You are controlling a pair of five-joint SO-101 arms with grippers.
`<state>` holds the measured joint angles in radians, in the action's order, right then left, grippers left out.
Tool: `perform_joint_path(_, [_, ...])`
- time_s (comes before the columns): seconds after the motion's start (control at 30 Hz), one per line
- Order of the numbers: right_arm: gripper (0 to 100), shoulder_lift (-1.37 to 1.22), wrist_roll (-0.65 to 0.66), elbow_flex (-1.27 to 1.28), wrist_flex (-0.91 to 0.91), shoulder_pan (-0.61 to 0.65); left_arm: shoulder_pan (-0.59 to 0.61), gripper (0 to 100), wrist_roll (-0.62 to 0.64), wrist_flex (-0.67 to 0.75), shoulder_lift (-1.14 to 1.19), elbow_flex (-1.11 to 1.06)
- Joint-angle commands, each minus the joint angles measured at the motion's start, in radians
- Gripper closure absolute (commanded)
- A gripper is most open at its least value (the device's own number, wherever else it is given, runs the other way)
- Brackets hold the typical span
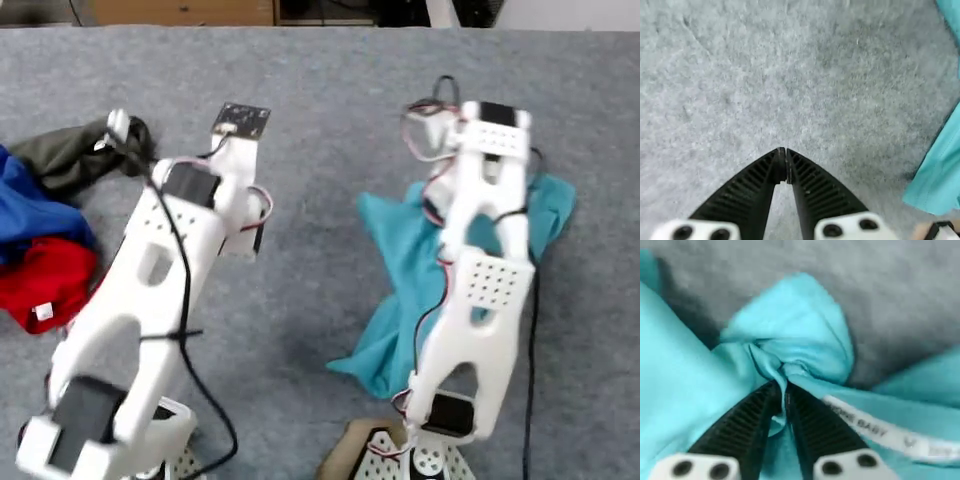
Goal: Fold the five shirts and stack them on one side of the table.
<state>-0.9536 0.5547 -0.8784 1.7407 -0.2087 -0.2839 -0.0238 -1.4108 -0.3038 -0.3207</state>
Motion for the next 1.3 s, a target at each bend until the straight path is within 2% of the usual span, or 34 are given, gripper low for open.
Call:
perform_joint_path(0.0, [99.4, -0.016, -0.003, -0.220, 0.043, -0.136, 0.002, 98, 0.002, 0.110, -0.114, -0.120])
perform_joint_path(0.17, [99.3, 0.018, 0.035, -0.251, 0.043, -0.303, -0.006, 98, 0.011, 0.235, -0.154, -0.212])
perform_joint_path(0.4, [99.3, 0.012, 0.147, -0.237, 0.041, -0.556, -0.143, 98, 0.018, 0.433, -0.147, -0.255])
perform_joint_path(0.6, [98.9, -0.022, 0.270, -0.185, 0.041, -0.684, -0.298, 98, 0.166, 0.612, -0.074, -0.239])
perform_joint_path(0.73, [96.4, -0.021, 0.322, -0.182, 0.043, -0.716, -0.370, 98, 0.242, 0.632, 0.111, -0.144])
perform_joint_path(0.87, [82.5, 0.042, 0.341, -0.163, 0.044, -0.720, -0.425, 98, 0.258, 0.559, 0.297, 0.006])
perform_joint_path(0.97, [75.9, 0.125, 0.338, -0.130, 0.046, -0.682, -0.477, 98, 0.258, 0.479, 0.397, 0.118])
perform_joint_path(1.13, [78.1, 0.300, 0.334, -0.018, 0.043, -0.538, -0.560, 98, 0.252, 0.413, 0.484, 0.175])
perform_joint_path(1.27, [78.2, 0.338, 0.298, 0.010, 0.025, -0.374, -0.559, 98, 0.252, 0.413, 0.484, 0.158])
